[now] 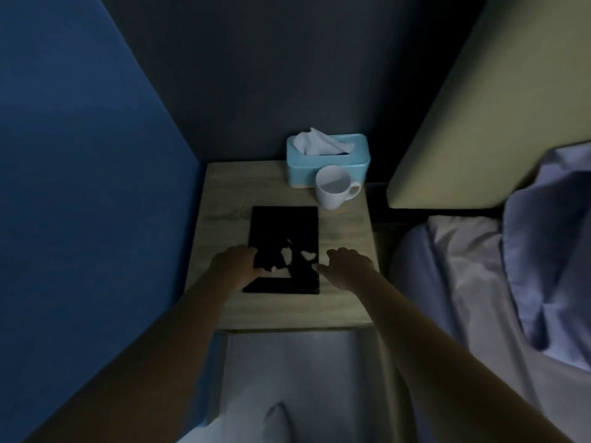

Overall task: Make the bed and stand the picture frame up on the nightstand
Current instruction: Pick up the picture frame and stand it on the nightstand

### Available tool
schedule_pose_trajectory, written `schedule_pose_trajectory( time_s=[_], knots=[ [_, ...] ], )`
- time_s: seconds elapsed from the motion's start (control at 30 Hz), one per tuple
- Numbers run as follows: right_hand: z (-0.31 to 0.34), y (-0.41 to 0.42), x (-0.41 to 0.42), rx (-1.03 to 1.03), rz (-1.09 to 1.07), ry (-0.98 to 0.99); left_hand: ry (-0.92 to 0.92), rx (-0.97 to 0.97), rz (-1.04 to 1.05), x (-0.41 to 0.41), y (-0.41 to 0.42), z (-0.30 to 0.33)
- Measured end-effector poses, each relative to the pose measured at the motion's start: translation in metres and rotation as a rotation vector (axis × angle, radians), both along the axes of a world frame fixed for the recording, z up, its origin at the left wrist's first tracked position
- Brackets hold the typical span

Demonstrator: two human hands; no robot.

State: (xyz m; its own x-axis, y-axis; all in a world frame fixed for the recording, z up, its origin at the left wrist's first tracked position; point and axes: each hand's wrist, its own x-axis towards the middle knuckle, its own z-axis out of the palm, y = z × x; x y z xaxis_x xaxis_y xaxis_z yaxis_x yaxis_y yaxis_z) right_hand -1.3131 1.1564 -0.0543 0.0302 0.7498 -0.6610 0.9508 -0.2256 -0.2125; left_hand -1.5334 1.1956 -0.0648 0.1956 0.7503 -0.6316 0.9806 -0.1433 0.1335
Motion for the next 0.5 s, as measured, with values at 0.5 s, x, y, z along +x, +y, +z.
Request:
schedule_pose_trajectory(
  time_s=[0.5],
  knots=[
    [-0.091, 0.069, -0.032, -0.026, -1.013, 0.547, -0.526, -0.061, 0.982, 0.023, 0.051, -0.080]
  ],
)
